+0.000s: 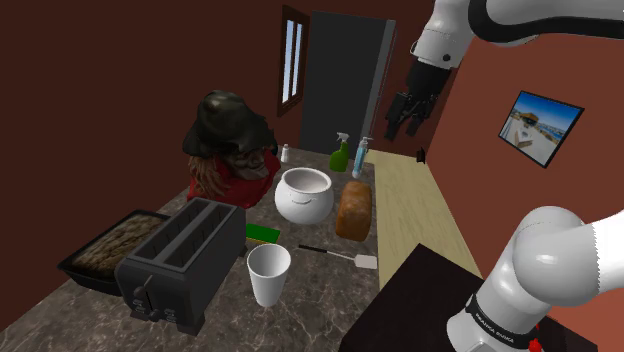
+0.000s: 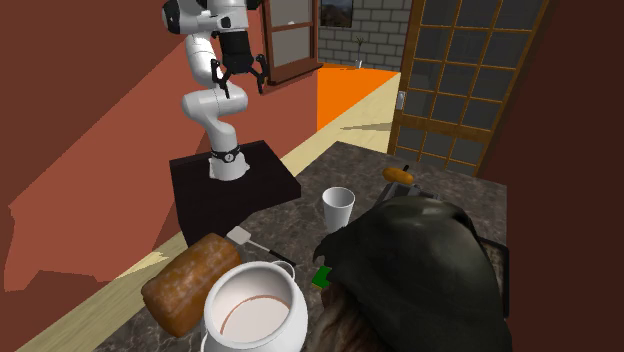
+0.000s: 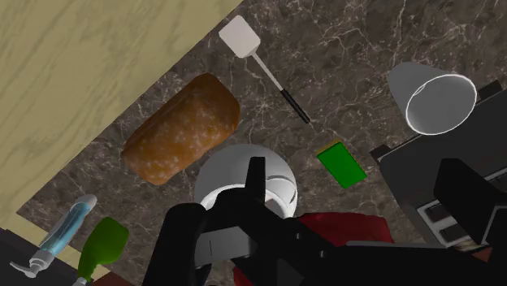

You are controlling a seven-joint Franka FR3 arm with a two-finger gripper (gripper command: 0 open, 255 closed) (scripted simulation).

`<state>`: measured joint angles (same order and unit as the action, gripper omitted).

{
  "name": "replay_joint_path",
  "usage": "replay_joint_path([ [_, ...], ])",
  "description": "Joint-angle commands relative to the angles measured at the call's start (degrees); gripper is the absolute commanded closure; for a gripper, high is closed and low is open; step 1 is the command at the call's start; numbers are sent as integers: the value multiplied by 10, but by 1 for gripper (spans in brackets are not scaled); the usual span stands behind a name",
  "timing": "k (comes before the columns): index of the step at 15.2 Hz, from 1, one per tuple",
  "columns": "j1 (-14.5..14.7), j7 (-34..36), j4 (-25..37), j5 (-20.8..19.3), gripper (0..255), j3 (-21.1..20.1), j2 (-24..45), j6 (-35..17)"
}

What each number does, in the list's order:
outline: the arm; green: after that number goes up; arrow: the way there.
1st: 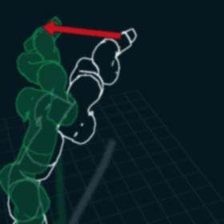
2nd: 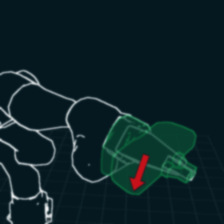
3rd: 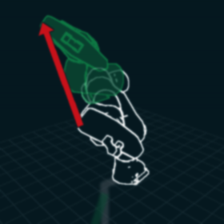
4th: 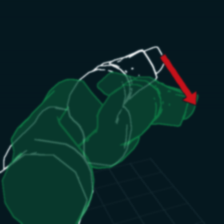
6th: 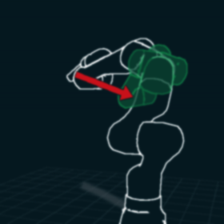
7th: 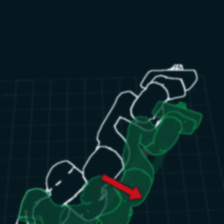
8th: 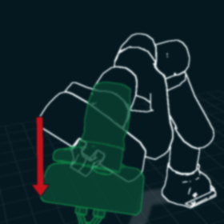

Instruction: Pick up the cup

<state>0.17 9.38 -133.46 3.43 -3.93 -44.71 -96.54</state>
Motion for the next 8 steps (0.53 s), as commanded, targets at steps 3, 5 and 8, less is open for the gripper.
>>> replay_joint_path([
  [3, 4, 7, -22, 9, 0, -8, 16, -34],
  [5, 8, 15, -41, 18, 0, -17, 34, -69],
  [8, 14, 25, -65, 32, 0, -31, 68, -123],
])
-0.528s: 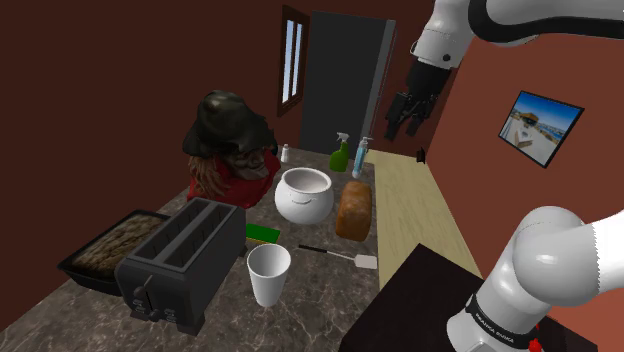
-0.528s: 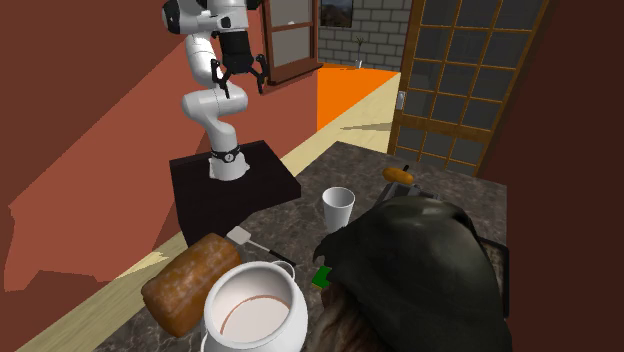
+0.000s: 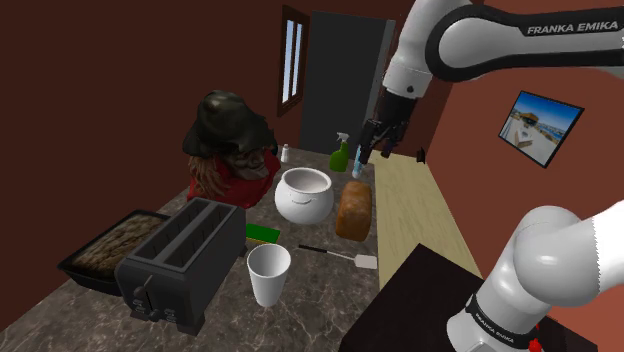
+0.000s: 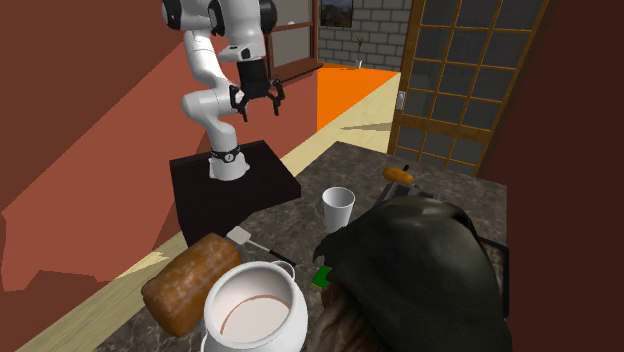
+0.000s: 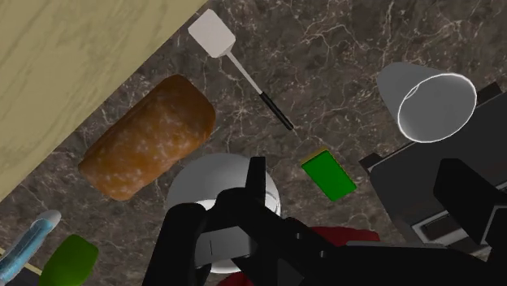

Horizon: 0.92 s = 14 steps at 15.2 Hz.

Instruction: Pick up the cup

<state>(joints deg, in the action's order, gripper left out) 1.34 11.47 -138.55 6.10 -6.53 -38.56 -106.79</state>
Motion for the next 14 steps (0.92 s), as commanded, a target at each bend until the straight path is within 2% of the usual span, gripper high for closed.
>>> replay_joint_path([
  [1, 5, 7, -20, 9, 0, -9, 19, -38],
  [8, 20, 28, -45, 37, 0, -42, 130, -165],
  [14, 31, 47, -36, 50, 0, -69, 248, -268],
])
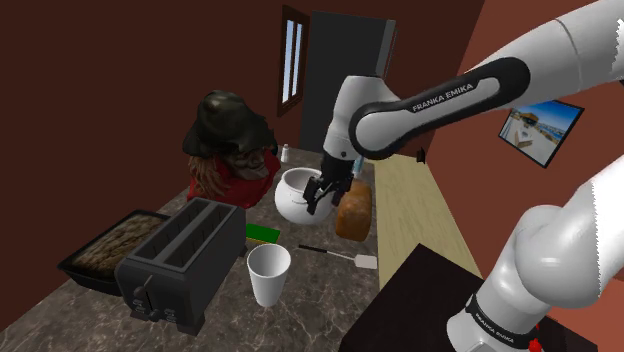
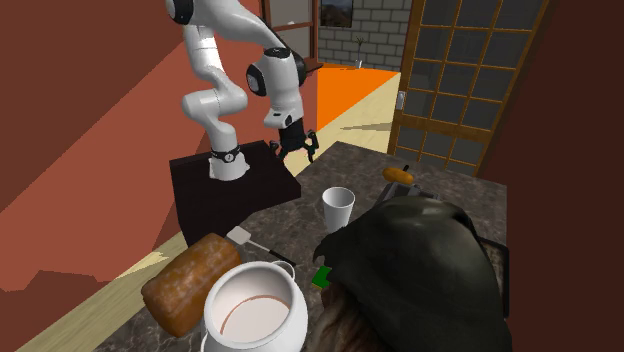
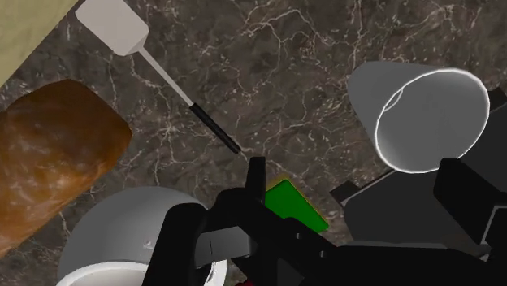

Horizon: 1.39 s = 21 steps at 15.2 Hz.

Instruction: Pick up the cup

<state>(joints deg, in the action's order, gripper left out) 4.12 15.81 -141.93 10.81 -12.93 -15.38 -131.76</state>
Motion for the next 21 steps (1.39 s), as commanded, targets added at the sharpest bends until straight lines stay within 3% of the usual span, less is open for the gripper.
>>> replay_joint_path([
  [1, 4, 7, 2, 4, 0, -9, 38, -35],
  [11, 28, 53, 84, -19, 0, -34, 264, -169],
  [21, 36, 57, 87, -33, 0, -27, 326, -227],
])
